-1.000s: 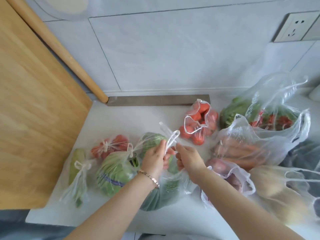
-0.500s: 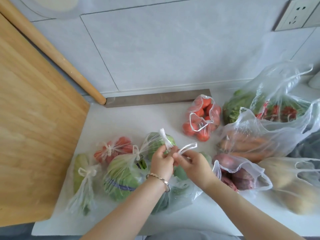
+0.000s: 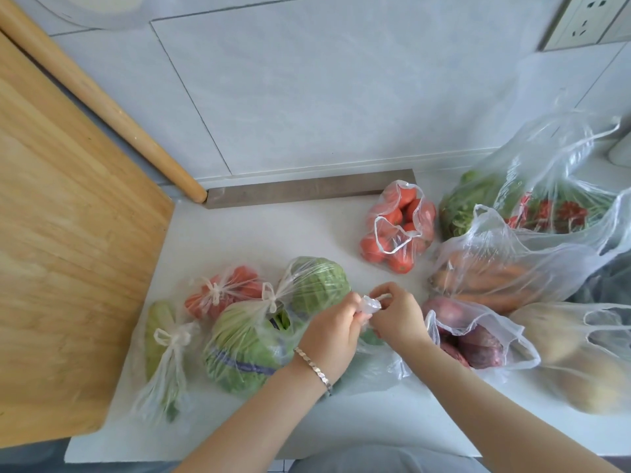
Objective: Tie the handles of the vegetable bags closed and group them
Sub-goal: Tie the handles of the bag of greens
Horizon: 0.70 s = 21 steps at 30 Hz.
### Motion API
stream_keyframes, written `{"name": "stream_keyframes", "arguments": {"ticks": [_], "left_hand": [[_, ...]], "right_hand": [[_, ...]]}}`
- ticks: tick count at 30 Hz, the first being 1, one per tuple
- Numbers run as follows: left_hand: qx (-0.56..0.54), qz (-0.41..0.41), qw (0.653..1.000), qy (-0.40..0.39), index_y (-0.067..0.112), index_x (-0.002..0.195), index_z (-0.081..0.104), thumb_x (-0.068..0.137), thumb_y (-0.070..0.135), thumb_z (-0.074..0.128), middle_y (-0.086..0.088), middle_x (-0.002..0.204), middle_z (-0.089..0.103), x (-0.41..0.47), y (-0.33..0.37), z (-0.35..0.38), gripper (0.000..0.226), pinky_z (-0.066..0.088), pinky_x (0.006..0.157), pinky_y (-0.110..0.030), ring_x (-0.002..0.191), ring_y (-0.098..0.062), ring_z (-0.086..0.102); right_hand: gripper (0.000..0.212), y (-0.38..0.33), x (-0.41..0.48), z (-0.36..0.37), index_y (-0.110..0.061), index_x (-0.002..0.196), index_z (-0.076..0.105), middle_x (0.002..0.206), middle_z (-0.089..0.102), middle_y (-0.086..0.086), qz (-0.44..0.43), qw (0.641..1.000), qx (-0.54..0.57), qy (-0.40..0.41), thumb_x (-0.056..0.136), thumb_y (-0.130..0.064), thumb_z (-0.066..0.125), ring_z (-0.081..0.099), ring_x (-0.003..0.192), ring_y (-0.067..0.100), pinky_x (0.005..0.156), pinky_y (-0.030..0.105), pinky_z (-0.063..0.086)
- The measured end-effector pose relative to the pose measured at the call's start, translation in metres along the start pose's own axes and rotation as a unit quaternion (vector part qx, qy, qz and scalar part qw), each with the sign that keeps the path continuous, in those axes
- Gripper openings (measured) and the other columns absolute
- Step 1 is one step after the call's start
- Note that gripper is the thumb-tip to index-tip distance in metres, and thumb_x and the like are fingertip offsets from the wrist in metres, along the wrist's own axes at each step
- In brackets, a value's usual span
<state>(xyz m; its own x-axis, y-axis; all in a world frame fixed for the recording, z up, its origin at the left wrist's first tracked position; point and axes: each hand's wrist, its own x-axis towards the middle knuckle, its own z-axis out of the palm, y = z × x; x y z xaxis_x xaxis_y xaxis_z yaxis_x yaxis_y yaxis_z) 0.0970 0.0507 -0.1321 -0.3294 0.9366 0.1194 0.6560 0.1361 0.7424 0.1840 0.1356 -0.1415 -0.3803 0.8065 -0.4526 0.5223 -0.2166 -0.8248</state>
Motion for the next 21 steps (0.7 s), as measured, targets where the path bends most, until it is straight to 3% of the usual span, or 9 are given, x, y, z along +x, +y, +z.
{"name": "stream_keyframes", "arguments": {"ticks": [3, 5, 7, 9, 11, 13, 17, 21], "left_hand": [[-0.02, -0.044, 0.999, 0.006, 0.003, 0.093, 0.057, 0.088, 0.034, 0.04, -0.006, 0.08, 0.067, 0.003, 0.0, -0.003, 0.036, 0.047, 0.068, -0.022, 0.074, -0.009, 0.06], [-0.043, -0.085, 0.995, 0.024, 0.003, 0.092, 0.057, 0.092, 0.023, 0.047, 0.01, 0.074, 0.061, 0.005, -0.005, -0.003, 0.023, 0.044, 0.066, -0.008, 0.069, 0.001, 0.058], [-0.073, -0.139, 0.987, 0.031, 0.014, 0.082, 0.055, 0.091, 0.017, 0.051, 0.016, 0.071, 0.055, 0.008, -0.008, -0.005, 0.011, 0.04, 0.062, -0.004, 0.066, 0.002, 0.055], [-0.094, -0.167, 0.981, 0.029, 0.018, 0.075, 0.053, 0.089, 0.019, 0.055, 0.011, 0.069, 0.055, 0.009, -0.012, -0.005, 0.014, 0.039, 0.06, -0.006, 0.066, -0.005, 0.053], [-0.092, -0.172, 0.981, 0.019, 0.012, 0.079, 0.058, 0.088, 0.019, 0.058, 0.009, 0.068, 0.056, 0.009, -0.012, -0.005, 0.011, 0.039, 0.06, -0.005, 0.065, -0.003, 0.052], [-0.109, -0.18, 0.977, 0.016, 0.008, 0.08, 0.061, 0.087, 0.018, 0.059, 0.01, 0.066, 0.057, 0.009, -0.011, -0.003, 0.013, 0.041, 0.059, -0.005, 0.06, 0.0, 0.054], [-0.164, -0.217, 0.962, 0.026, 0.004, 0.08, 0.061, 0.088, 0.016, 0.057, 0.007, 0.063, 0.06, 0.012, -0.01, -0.001, 0.014, 0.043, 0.056, -0.008, 0.056, -0.002, 0.057], [-0.138, -0.211, 0.966, 0.049, 0.012, 0.076, 0.058, 0.088, 0.019, 0.056, 0.006, 0.065, 0.058, 0.012, -0.015, -0.003, 0.014, 0.043, 0.058, -0.011, 0.062, -0.008, 0.054]], "right_hand": [[0.032, -0.002, -0.003, -0.005, -0.027, 0.055, 0.057, 0.047, 0.052, -0.009, -0.057, 0.996, -0.043, -0.062, 0.078, -0.005, 0.055, 0.044, 0.045, 0.003, 0.047, 0.015, 0.034], [0.037, -0.003, -0.009, -0.01, -0.023, 0.049, 0.059, 0.046, 0.044, -0.007, -0.049, 0.989, -0.023, -0.136, 0.082, -0.006, 0.053, 0.035, 0.044, 0.005, 0.051, 0.019, 0.032], [0.021, -0.001, -0.012, -0.015, -0.011, 0.065, 0.068, 0.055, 0.048, -0.001, -0.031, 0.979, 0.037, -0.197, 0.083, -0.005, 0.058, 0.039, 0.053, 0.008, 0.056, 0.018, 0.034], [0.011, 0.005, -0.012, -0.019, -0.003, 0.08, 0.071, 0.065, 0.058, 0.002, -0.022, 0.97, 0.078, -0.228, 0.079, 0.002, 0.062, 0.049, 0.06, 0.01, 0.061, 0.015, 0.04], [0.016, 0.009, -0.011, -0.022, -0.005, 0.08, 0.072, 0.07, 0.064, 0.005, -0.014, 0.966, 0.09, -0.241, 0.071, 0.007, 0.067, 0.054, 0.065, 0.012, 0.068, 0.019, 0.045], [0.015, 0.009, -0.011, -0.02, -0.009, 0.075, 0.073, 0.066, 0.061, 0.003, -0.014, 0.969, 0.076, -0.234, 0.062, 0.0, 0.072, 0.051, 0.063, 0.012, 0.066, 0.019, 0.043], [0.015, 0.007, -0.013, -0.014, 0.002, 0.079, 0.071, 0.067, 0.064, 0.008, -0.006, 0.973, 0.107, -0.204, 0.064, 0.001, 0.073, 0.056, 0.064, 0.013, 0.064, 0.022, 0.047], [0.043, 0.0, -0.018, -0.014, 0.013, 0.095, 0.062, 0.088, 0.061, 0.025, 0.083, 0.931, 0.233, -0.27, 0.054, -0.001, 0.065, 0.058, 0.08, 0.032, 0.08, 0.038, 0.049]]}}
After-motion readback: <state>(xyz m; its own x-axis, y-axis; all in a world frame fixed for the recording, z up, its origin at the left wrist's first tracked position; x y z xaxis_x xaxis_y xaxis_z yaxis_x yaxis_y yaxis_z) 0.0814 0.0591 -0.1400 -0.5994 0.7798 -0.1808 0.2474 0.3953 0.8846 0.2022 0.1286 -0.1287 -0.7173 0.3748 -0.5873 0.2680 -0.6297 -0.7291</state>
